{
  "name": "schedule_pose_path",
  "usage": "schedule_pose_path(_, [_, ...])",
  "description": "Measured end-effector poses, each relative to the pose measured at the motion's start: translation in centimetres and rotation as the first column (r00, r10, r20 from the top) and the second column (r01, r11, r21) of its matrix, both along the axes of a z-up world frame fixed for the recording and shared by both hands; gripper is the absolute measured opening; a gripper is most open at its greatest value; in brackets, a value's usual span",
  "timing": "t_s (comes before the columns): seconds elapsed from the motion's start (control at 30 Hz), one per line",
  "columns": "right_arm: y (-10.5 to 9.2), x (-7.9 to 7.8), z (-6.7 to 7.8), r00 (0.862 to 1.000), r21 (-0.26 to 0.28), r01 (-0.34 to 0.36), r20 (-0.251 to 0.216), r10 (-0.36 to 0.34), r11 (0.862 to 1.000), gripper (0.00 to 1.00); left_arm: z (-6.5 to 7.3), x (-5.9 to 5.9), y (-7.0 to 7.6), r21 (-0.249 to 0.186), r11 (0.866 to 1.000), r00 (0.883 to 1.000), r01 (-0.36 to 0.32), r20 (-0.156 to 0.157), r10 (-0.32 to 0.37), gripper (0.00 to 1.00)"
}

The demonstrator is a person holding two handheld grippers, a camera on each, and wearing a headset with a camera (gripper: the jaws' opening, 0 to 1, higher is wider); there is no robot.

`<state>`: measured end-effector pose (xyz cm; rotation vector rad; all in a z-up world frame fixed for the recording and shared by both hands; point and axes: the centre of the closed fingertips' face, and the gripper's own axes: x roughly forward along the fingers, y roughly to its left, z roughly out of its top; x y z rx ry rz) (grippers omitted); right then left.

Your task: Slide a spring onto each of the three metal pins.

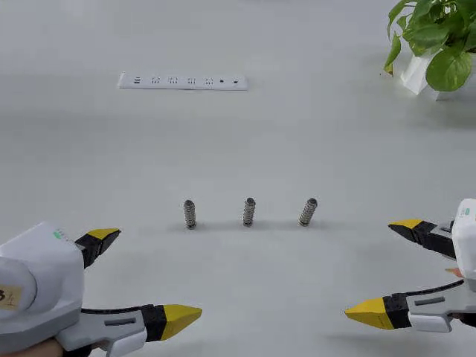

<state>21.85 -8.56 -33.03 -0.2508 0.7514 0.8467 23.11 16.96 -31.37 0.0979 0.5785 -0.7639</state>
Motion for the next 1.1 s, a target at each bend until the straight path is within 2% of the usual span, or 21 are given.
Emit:
schedule_pose_path(0.23, [-0.33,-0.65,-0.34,1.000,0.003,0.020,-0.009,-0.020,1.000,0.99,0.00,-0.10,0.08,0.000,1.000,1.000,-0.001,-0.002,0.001,0.99])
schedule_pose_path(0.43, [-0.73,-0.54,-0.35,0.999,0.012,0.039,-0.005,-0.039,0.999,0.99,0.19,-0.03,0.16,-0.004,1.000,1.000,-0.012,0.002,0.012,0.99])
schedule_pose_path(1.1, [-0.92,-0.71,-0.54,0.999,0.015,0.036,-0.003,-0.036,0.999,0.99,0.27,-0.30,0.61,0.013,1.000,1.000,-0.005,0.002,0.005,0.99])
